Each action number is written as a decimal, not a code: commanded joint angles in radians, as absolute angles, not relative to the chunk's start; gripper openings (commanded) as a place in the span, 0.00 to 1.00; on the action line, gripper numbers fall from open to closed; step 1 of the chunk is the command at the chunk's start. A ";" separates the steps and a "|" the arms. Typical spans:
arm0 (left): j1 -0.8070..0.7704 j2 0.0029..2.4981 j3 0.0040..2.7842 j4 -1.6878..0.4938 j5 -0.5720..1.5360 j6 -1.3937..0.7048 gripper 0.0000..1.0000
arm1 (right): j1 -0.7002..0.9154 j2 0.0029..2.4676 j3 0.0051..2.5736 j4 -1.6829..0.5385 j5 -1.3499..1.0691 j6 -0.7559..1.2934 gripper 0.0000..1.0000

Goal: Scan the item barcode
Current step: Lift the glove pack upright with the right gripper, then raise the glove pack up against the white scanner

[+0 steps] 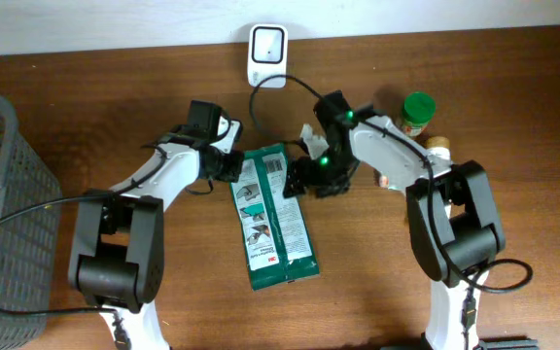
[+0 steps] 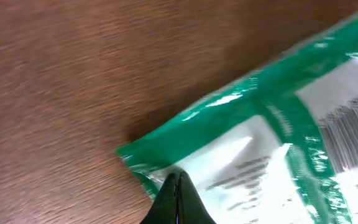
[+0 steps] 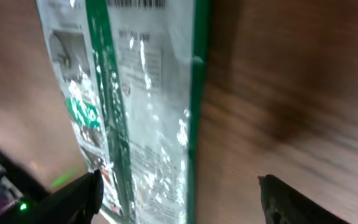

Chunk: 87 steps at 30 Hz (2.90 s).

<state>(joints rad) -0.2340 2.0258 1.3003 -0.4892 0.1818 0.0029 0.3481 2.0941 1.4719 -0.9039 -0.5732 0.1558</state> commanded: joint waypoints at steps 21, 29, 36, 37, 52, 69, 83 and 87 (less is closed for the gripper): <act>-0.172 2.048 1.306 -0.578 0.194 -0.145 0.00 | 0.416 2.016 1.284 -0.509 -0.696 0.349 0.04; -0.007 1.971 1.539 -0.782 0.224 -0.141 0.22 | 0.388 1.787 1.366 -0.649 -0.840 0.124 0.04; 0.056 1.959 1.557 -0.787 0.216 -0.141 0.68 | 0.383 1.645 1.493 -0.794 -0.920 0.060 0.04; 0.056 1.959 1.557 -0.788 0.212 -0.141 0.88 | 0.379 1.638 1.515 -0.810 -0.951 0.060 0.04; 0.097 1.959 1.557 -0.787 -0.030 -0.141 0.99 | 0.358 1.629 1.655 -0.842 -1.090 0.040 0.04; 0.097 1.959 1.557 -0.787 -0.030 -0.141 0.99 | 0.287 1.664 1.655 -0.477 -1.192 0.420 0.04; 0.097 1.959 1.557 -0.787 -0.030 -0.141 0.99 | 0.538 1.978 1.655 -0.165 0.740 -0.391 0.04; 0.097 1.959 1.557 -0.787 -0.030 -0.141 0.99 | 0.560 2.186 1.655 0.288 0.980 -0.868 0.04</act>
<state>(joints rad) 0.0956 1.9877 1.5433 -0.7860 -0.0200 -0.1432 0.5381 2.0682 1.6375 0.0593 0.7357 -0.4660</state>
